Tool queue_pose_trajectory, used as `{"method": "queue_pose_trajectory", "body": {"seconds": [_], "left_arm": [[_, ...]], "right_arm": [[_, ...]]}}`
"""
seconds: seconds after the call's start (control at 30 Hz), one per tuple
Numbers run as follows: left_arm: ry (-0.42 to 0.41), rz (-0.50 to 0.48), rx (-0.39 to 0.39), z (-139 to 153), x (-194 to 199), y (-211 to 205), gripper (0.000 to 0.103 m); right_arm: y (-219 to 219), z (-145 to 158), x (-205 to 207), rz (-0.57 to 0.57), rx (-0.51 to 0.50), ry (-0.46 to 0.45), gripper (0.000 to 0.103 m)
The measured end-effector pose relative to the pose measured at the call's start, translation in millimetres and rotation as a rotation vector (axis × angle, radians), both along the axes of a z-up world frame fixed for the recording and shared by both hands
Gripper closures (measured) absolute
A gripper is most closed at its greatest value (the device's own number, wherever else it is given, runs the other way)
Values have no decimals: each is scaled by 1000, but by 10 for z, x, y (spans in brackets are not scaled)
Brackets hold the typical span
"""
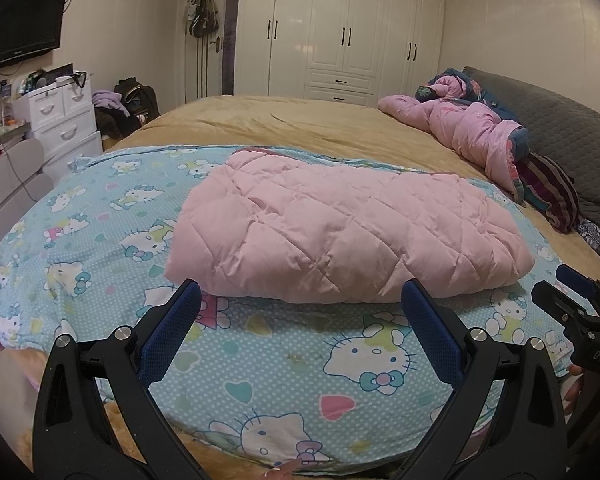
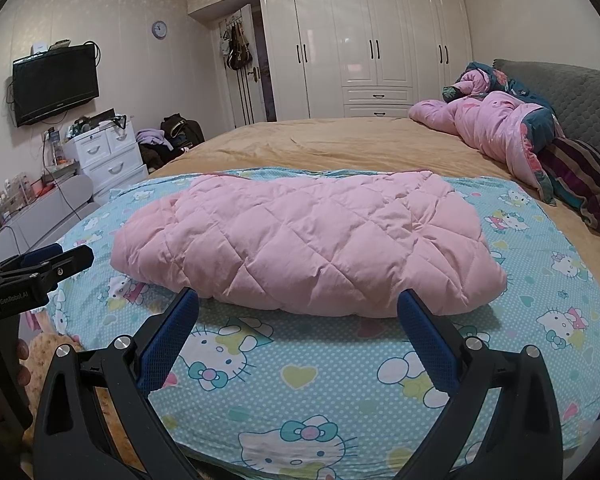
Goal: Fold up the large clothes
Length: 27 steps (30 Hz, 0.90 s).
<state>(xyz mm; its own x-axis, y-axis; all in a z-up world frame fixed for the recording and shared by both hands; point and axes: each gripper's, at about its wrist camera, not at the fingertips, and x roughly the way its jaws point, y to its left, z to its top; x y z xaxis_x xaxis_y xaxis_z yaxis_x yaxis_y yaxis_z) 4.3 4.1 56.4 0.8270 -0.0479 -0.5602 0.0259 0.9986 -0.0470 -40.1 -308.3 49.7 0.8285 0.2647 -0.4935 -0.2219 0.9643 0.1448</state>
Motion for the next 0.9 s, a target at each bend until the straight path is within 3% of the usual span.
{"method": "queue_pose_trajectory", "body": {"seconds": [0.9], "left_arm": [[16,3,4,-49,-17,21,9]], "right_arm": [[-43,-83,-29,-35,-6,20,4]]}}
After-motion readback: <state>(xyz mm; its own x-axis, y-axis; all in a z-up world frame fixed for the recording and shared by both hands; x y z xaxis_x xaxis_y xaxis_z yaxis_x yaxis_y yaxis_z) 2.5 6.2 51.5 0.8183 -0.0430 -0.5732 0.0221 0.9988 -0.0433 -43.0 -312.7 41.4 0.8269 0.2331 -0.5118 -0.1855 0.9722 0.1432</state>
